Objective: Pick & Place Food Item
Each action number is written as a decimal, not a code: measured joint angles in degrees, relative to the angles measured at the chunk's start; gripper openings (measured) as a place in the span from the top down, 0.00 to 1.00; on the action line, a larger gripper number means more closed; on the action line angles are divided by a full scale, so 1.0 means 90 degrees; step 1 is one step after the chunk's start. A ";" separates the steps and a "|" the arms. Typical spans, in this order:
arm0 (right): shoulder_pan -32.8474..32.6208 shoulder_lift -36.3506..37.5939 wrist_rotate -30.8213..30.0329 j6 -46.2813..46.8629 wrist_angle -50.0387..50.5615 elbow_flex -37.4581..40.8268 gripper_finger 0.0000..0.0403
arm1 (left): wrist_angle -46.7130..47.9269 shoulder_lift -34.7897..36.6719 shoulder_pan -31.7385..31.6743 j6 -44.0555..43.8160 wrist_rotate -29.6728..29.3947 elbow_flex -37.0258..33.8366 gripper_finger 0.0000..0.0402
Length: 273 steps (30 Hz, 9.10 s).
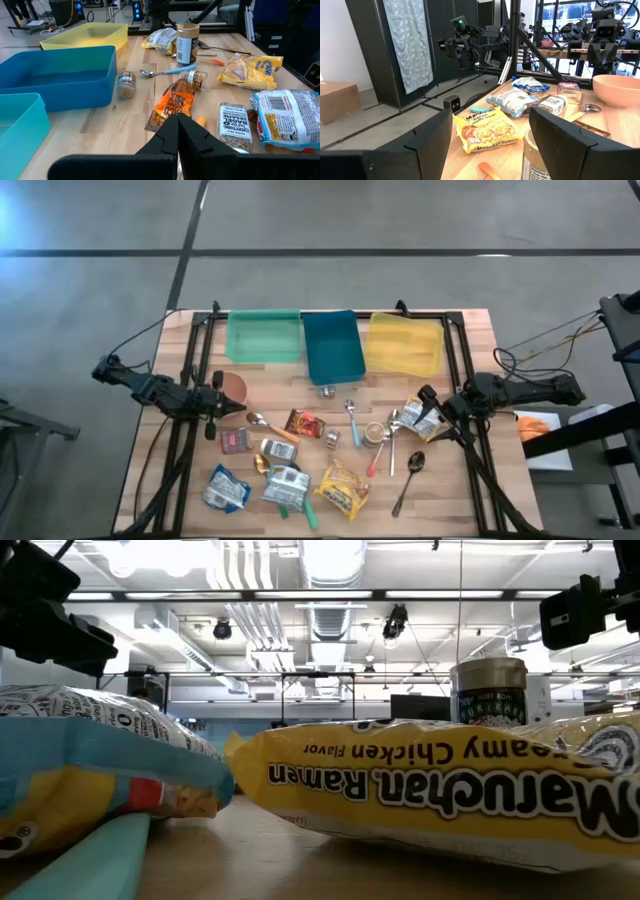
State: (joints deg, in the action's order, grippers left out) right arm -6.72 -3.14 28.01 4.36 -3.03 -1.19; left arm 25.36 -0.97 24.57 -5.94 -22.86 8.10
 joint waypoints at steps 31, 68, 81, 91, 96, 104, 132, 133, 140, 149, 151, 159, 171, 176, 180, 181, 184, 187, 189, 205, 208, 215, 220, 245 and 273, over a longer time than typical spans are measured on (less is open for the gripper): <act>0.0000 0.0000 0.0000 0.0010 0.0000 0.0000 0.35 | -0.0001 -0.0002 -0.0001 0.0001 -0.0001 -0.0002 0.99; 0.0000 -0.0001 -0.0112 0.0728 -0.0508 0.0000 0.35 | 0.0001 0.0000 0.0001 0.0001 0.0001 -0.0002 0.99; 0.0002 -0.0002 -0.1029 0.1482 -0.0681 0.0000 0.35 | 0.0000 0.0000 -0.0001 0.0001 -0.0001 -0.0001 0.99; -0.0001 -0.0007 -0.1741 0.1638 -0.1038 0.0000 0.35 | -0.2193 0.0000 -0.0001 -0.1019 -0.0006 -0.0031 0.99; 0.0001 -0.0119 -0.2588 0.1637 -0.1059 0.0000 0.35 | -0.3161 -0.0001 -0.0008 -0.1123 -0.0033 -0.0012 0.99; -0.0003 -0.0618 -0.3541 0.2040 0.0110 -0.0529 0.35 | -0.3294 -0.0002 -0.0009 -0.0857 0.0034 0.0015 0.99; -0.1101 -0.6327 -0.3943 0.4181 0.7485 -0.4945 0.35 | -0.3292 0.0000 -0.0014 -0.0463 -0.0995 0.0015 0.99; -0.1214 -0.6475 -0.3944 0.4244 0.7479 -0.4941 0.35 | -0.3292 0.0000 -0.0014 -0.0468 -0.1089 0.0015 0.99; -0.2282 -0.7571 -0.3932 0.4303 0.7466 -0.5000 0.35 | -0.3245 0.0000 -0.0014 -0.0480 -0.1345 0.0015 0.99; -0.3525 -0.9288 -0.4768 0.4683 0.8106 -0.6098 0.46 | -0.3249 0.0000 -0.0014 -0.0405 -0.1417 0.0015 0.99; -0.3703 -0.9642 -0.4779 0.4843 0.8251 -0.6280 0.52 | -0.3251 0.0000 -0.0014 -0.0402 -0.1417 0.0015 0.99; -0.4191 -1.0762 -0.4794 0.5151 0.8423 -0.6665 0.73 | -0.3270 0.0000 -0.0014 -0.0382 -0.1417 0.0015 0.99; -0.4129 -1.1720 -0.5115 0.5970 0.8763 -0.6469 0.81 | -0.3275 0.0000 -0.0014 -0.0383 -0.1417 0.0015 0.99; -0.4127 -1.1875 -0.5352 0.6411 0.8851 -0.6325 0.81 | -0.3273 0.0000 -0.0014 -0.0383 -0.1417 0.0015 0.99; -0.4131 -1.1958 -0.5455 0.6853 0.9060 -0.6260 0.84 | -0.3273 0.0000 -0.0014 -0.0383 -0.1417 0.0015 0.99; -0.4131 -1.1965 -0.5455 0.6936 0.9063 -0.6245 0.86 | -0.3272 0.0000 -0.0014 -0.0381 -0.1417 0.0015 0.99; -0.4130 -1.1943 -0.5475 0.7085 0.9083 -0.6212 0.96 | -0.3270 0.0000 -0.0013 -0.0380 -0.1417 0.0015 0.99; -0.4128 -1.1855 -0.5570 0.7420 0.9120 -0.6193 0.98 | -0.3273 0.0000 -0.0014 -0.0380 -0.1417 0.0015 0.99; -0.4127 -1.1736 -0.5638 0.7637 0.9105 -0.6193 0.98 | -0.3270 0.0000 -0.0014 -0.0379 -0.1417 0.0015 0.99; -0.4352 -0.9595 -0.6982 0.8739 0.9143 -0.6290 0.98 | -0.3268 0.0000 -0.0011 -0.0363 -0.1417 0.0015 0.99; -0.4348 -0.9205 -0.7289 0.8767 0.9143 -0.6283 0.98 | -0.3268 0.0000 -0.0011 -0.0363 -0.1417 0.0015 0.99; -0.4332 -0.8466 -0.7638 0.8990 0.9189 -0.6264 0.98 | -0.3268 0.0000 -0.0011 -0.0363 -0.1417 0.0015 0.99; -0.4333 -0.8242 -0.7617 0.9135 0.9100 -0.6237 0.98 | -0.3263 0.0000 -0.0012 -0.0364 -0.1417 0.0015 0.99; -0.4130 -0.9694 -0.7662 0.4061 0.6190 -0.6257 0.28 | -0.3244 0.0000 -0.0012 -0.0376 -0.1417 0.0015 0.99; -0.3643 -1.1502 -0.7966 0.3007 0.6667 -0.6282 0.39 | -0.3214 0.0000 -0.0013 -0.0374 -0.1416 0.0015 0.99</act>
State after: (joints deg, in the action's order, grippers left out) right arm -39.50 -106.66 -43.68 31.42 56.97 -57.73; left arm -3.57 -0.97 24.46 -9.31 -35.61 8.23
